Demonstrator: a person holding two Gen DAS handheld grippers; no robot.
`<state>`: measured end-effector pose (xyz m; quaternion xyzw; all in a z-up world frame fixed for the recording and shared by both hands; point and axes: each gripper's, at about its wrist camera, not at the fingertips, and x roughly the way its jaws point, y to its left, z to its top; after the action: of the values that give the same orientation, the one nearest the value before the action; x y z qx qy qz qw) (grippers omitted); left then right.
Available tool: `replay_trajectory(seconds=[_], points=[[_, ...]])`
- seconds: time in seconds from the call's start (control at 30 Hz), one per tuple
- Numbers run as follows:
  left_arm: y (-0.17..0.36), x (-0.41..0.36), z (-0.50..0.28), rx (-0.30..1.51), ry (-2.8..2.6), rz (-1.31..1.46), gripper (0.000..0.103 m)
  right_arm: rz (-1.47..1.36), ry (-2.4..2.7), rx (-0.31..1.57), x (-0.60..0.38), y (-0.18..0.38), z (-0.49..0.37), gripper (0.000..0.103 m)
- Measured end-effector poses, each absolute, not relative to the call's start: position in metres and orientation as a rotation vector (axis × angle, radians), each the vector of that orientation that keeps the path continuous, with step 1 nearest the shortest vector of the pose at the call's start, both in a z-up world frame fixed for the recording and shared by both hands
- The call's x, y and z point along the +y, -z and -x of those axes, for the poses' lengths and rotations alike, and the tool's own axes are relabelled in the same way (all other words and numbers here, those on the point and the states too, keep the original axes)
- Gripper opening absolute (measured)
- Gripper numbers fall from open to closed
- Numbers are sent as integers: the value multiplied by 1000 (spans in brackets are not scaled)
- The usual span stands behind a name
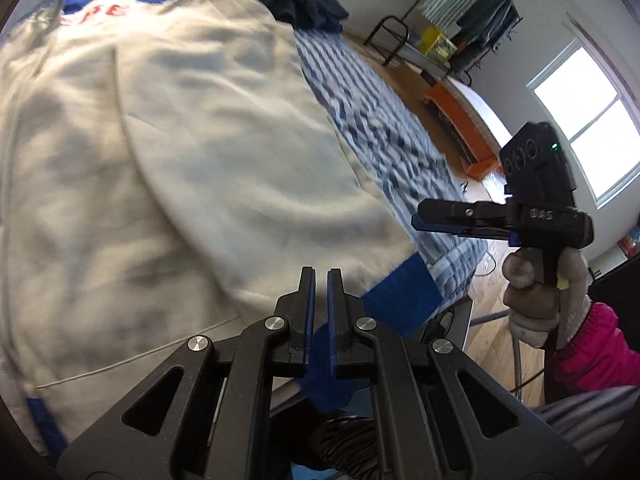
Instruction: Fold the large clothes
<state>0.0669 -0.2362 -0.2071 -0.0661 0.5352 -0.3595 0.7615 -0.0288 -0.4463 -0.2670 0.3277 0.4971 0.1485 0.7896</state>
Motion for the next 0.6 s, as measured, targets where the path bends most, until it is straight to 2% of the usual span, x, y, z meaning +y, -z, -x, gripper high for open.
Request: replay_trajectory(seconds=[0.1,0.23,0.33,0.47,0.6], points=[[227,-252,-69,1208,780,150,2,-744,-335,1077,-446,277,31,60],[240,-257,-71,1209,778,161,2,-757,-375,1072,-434,282,28,54],[235,-256,-71,1219,787,136,2,-682,-357,1115,-417,281,19,45],[214,-236,-68,1171,753,98,2,-563,-299,1172,-401,273,9,20],[187,-199,-67,1117,714,81,2,-421,-236,1215,-382,255,1,14]])
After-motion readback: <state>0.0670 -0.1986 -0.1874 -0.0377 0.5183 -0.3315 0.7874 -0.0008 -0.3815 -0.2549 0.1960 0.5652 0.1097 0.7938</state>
